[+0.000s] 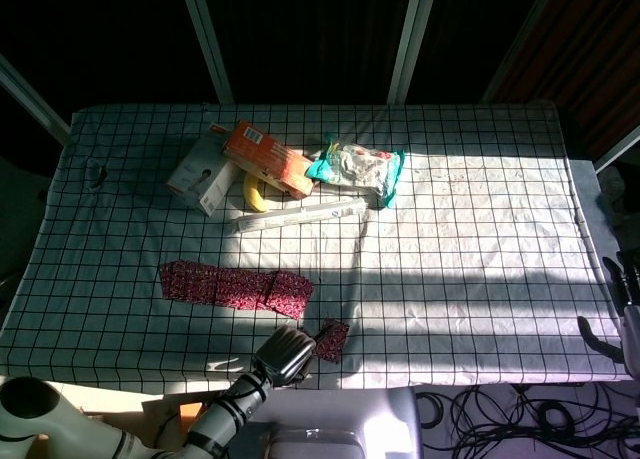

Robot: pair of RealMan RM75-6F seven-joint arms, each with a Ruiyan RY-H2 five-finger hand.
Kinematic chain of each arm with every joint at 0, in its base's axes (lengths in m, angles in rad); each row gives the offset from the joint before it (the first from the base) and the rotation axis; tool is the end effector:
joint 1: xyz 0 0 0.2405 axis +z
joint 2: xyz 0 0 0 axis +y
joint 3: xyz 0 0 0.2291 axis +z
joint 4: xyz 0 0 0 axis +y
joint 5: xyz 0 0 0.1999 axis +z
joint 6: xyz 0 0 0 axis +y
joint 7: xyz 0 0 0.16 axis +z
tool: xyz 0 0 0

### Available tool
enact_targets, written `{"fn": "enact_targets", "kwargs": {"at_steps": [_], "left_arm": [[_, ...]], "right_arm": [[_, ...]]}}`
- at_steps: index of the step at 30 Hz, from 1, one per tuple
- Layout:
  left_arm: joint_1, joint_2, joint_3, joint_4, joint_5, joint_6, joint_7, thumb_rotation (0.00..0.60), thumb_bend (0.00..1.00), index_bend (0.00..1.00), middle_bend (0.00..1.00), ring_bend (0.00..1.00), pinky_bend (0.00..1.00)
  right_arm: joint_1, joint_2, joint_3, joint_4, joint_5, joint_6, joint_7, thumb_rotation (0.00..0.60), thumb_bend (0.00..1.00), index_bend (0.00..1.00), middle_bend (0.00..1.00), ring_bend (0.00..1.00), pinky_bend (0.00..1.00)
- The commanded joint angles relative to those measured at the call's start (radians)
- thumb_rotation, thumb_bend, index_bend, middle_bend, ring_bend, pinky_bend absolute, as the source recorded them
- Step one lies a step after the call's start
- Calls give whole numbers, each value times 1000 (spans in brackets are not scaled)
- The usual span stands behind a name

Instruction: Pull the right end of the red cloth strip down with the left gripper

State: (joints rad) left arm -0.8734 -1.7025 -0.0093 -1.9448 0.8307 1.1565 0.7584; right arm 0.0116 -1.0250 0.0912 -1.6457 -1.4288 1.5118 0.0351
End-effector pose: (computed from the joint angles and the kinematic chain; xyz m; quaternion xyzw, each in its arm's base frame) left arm -0.0343 0.2134 -0.0676 -0.8156 -0.3965 -0.3183 0.2761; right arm -0.3009 -0.1801 0.1962 0.5484 -0.3936 0.3715 0.6374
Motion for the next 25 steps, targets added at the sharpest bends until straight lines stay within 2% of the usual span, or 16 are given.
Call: {"fn": "enact_targets", "kwargs": {"at_steps": [1,2,4,5,6,10,14,17,25], "left_arm": [[73,175,63,-78,185,71,-75,600,417,0,429,524,646],[90,215,82,-79,228,92,-87,600,403,0,292,368,532],[155,324,136,-62,350,182,-129,600,391,0,104,137,342],[185,362,161,-47,407,215,-168,600,389,0,37,51,242],[215,396,185,-29,454,244,-215,600,390,0,17,25,196],[361,489,270,126,624,393,-457,600,390,0,0,0,42],[510,458,300,316,670,513,-652,600,384,0,0,0,2],[555,450,308,380,696,517,-710,600,385,0,0,0,0],[596,460,262,405,768,536,-757,600,387,0,0,0,0]], "right_arm": [[-3,-4,-3,0,-7,7,-10,600,265,0,0,0,25],[-3,-7,-5,0,-13,10,-18,600,264,0,0,0,17],[-3,-18,-15,-1,-36,17,-45,600,264,0,0,0,3],[-3,-23,-19,-1,-45,20,-58,600,264,0,0,0,0],[-3,-29,-24,-1,-52,20,-70,600,264,0,0,0,0],[3,-49,-41,-4,-82,13,-121,600,264,0,0,0,0],[6,-72,-47,-5,-88,9,-170,600,264,0,0,0,0],[9,-90,-46,-8,-83,3,-205,600,264,0,0,0,0],[15,-104,-40,-11,-63,-9,-235,600,264,0,0,0,0]]}}
